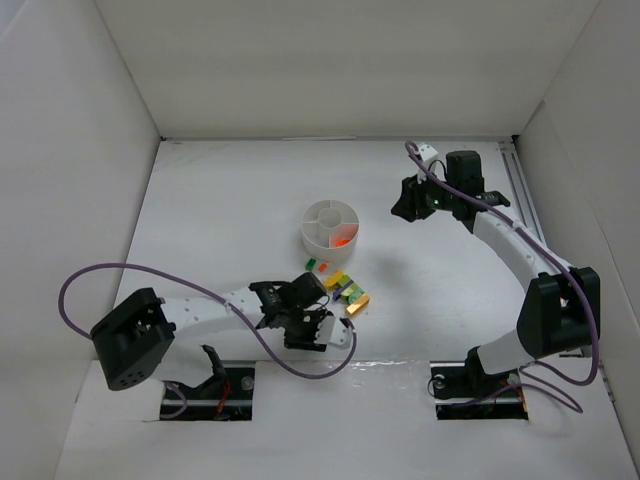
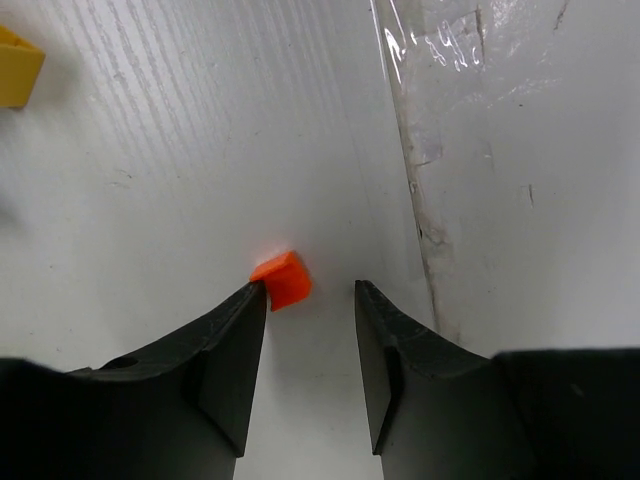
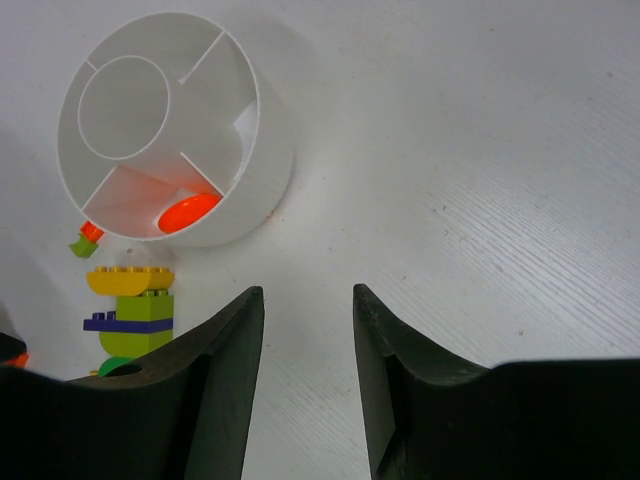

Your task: Sort the legos into containers by color

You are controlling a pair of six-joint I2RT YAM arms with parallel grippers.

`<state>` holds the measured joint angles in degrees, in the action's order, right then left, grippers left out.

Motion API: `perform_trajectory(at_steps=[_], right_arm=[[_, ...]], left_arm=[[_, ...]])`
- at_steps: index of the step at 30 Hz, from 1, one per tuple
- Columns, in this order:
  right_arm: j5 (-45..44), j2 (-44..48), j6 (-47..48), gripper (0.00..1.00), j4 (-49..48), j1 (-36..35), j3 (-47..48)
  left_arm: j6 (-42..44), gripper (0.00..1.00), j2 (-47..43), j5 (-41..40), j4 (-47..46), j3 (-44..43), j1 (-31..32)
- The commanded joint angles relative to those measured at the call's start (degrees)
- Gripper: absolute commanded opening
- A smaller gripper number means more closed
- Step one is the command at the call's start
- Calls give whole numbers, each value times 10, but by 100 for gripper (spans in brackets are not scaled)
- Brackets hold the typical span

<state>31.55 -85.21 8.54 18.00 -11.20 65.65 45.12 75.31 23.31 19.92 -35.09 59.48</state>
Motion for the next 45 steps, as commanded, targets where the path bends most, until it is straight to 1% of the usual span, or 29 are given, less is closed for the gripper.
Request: perform_trajectory(at_steps=[1, 3, 8, 13, 18, 21, 23, 25, 27, 29, 30, 32, 33, 34, 36, 38, 43, 45], right_arm=[[13, 1, -5, 47, -4, 5, 25], [13, 1, -5, 47, -4, 5, 25], [13, 1, -5, 47, -4, 5, 19], [13, 1, -5, 47, -4, 5, 19], [13, 1, -5, 47, -4, 5, 19], [13, 1, -5, 47, -4, 5, 19], [13, 1, -5, 47, -4, 5, 19], [13, 7, -5, 47, -4, 5, 19], [13, 7, -5, 47, -4, 5, 19], [13, 7, -5, 47, -4, 5, 25], [13, 7, -5, 47, -4, 5, 25], [13, 7, -5, 47, -4, 5, 31], [13, 7, -5, 47, -4, 5, 38], [13, 1, -5, 47, 1, 5, 38], [13, 1, -5, 47, 1, 5, 44], [13, -4, -5, 47, 1, 5, 49], [8, -4, -5, 47, 6, 10, 49], [8, -4, -5, 47, 6, 10, 49]], left_arm=[[13, 37, 17, 9, 8, -6, -15], [18, 37, 25, 9, 8, -6, -15], [23, 32, 36, 9, 8, -11, -20], [23, 21, 36, 15, 8, -11, -20], [23, 12, 36, 15, 8, -11, -20], [17, 7, 17, 15, 8, -11, -20], [12, 6, -2, 15, 8, -11, -20], [-2, 4, -45, 7, 8, -11, -20], [-33, 4, -91, 0, 2, -32, -38], [-49, 4, -106, -5, -7, -72, -58], [-49, 4, -106, -11, -7, -88, -58], [-55, 4, -90, -11, 5, -123, -86], [-63, 3, -79, -11, 6, -156, -96], [-63, 3, -58, -11, 6, -172, -118], [-76, 3, -37, -11, 6, -210, -139], [-76, 3, -8, -11, -8, -231, -161], [-89, 3, 58, -31, -21, -303, -176], [-96, 3, 83, -31, -21, -319, -195]])
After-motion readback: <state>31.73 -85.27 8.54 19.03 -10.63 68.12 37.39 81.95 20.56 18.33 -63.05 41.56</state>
